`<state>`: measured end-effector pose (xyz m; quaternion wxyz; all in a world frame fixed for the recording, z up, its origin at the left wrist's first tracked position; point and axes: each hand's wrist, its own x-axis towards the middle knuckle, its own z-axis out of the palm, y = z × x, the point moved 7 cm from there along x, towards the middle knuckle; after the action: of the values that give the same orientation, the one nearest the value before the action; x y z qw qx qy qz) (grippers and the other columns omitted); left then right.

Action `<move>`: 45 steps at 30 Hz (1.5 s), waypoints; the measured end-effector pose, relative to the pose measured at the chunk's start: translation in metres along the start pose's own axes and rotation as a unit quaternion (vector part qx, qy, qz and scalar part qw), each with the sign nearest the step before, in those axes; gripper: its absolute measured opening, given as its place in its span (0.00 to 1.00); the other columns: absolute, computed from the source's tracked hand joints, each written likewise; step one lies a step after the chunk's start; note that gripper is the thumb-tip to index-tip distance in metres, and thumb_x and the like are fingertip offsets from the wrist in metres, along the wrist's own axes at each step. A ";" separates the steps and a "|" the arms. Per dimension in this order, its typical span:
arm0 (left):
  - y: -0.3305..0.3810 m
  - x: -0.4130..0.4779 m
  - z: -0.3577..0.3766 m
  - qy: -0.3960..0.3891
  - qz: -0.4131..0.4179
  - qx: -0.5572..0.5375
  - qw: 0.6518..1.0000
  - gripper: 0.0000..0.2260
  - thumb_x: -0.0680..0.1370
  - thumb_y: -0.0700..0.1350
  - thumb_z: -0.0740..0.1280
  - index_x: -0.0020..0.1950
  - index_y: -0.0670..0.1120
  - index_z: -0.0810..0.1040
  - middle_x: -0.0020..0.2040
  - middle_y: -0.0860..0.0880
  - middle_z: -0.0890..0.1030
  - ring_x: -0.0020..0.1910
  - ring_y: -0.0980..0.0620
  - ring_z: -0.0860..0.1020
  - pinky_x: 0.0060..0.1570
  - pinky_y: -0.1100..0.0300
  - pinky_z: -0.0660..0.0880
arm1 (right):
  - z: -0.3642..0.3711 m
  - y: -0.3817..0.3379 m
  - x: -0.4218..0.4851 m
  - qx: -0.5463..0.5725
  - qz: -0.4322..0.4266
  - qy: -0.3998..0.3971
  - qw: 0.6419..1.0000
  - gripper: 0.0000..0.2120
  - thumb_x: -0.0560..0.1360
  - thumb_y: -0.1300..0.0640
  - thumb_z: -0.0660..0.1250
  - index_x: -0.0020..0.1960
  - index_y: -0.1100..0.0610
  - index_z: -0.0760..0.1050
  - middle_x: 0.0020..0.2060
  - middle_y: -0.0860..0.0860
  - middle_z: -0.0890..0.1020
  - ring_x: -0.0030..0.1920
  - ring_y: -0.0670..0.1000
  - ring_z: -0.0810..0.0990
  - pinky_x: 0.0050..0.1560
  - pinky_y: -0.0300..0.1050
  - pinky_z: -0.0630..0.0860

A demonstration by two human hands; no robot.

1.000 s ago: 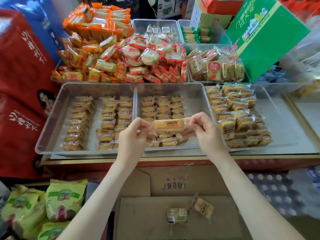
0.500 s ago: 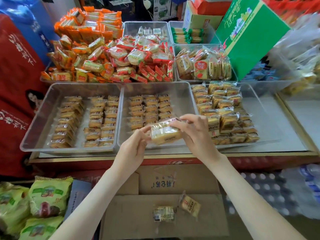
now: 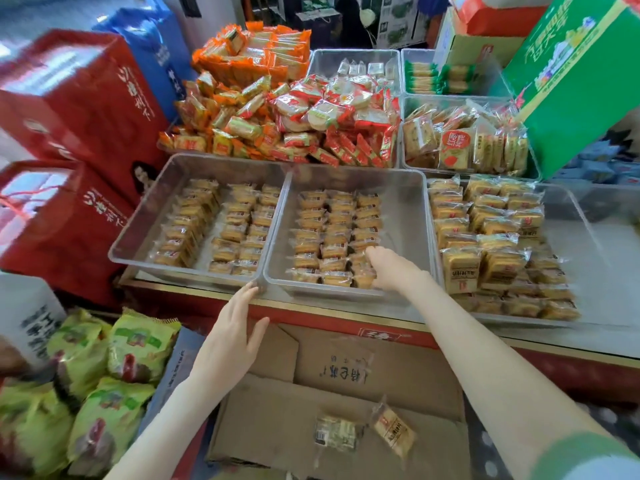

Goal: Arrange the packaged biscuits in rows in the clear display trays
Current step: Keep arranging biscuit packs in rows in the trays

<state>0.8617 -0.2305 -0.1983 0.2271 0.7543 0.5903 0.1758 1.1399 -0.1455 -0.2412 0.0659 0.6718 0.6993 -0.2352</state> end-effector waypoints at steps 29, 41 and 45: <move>-0.235 0.151 -0.108 0.065 0.136 0.236 0.960 0.26 0.81 0.58 0.52 0.72 0.44 0.73 0.76 0.41 0.66 0.76 0.44 0.62 0.73 0.43 0.56 | 0.027 -0.308 0.184 -0.177 -0.220 -0.040 0.958 0.26 0.81 0.65 0.55 0.74 0.45 0.65 0.62 0.54 0.67 0.60 0.57 0.66 0.53 0.47 0.66; -0.245 0.141 -0.132 0.255 0.113 -0.005 0.960 0.26 0.81 0.58 0.57 0.70 0.39 0.66 0.71 0.39 0.70 0.70 0.42 0.69 0.73 0.54 0.59 | 0.016 -0.373 0.171 -0.052 -0.256 0.009 0.965 0.33 0.77 0.46 0.66 0.76 0.59 0.60 0.73 0.55 0.66 0.73 0.55 0.62 0.73 0.50 0.61; -0.245 0.137 -0.135 0.281 0.155 -0.081 0.944 0.23 0.83 0.58 0.55 0.67 0.41 0.65 0.73 0.39 0.63 0.72 0.41 0.65 0.72 0.47 0.62 | 0.051 -0.406 0.184 -0.126 -0.286 0.003 0.950 0.34 0.77 0.48 0.64 0.78 0.58 0.56 0.73 0.57 0.64 0.72 0.58 0.61 0.71 0.50 0.62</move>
<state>0.6237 -0.0305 -0.2205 0.0823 0.7356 0.4895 0.4609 0.7180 0.0060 -0.2640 0.0781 0.4303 0.8863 -0.1520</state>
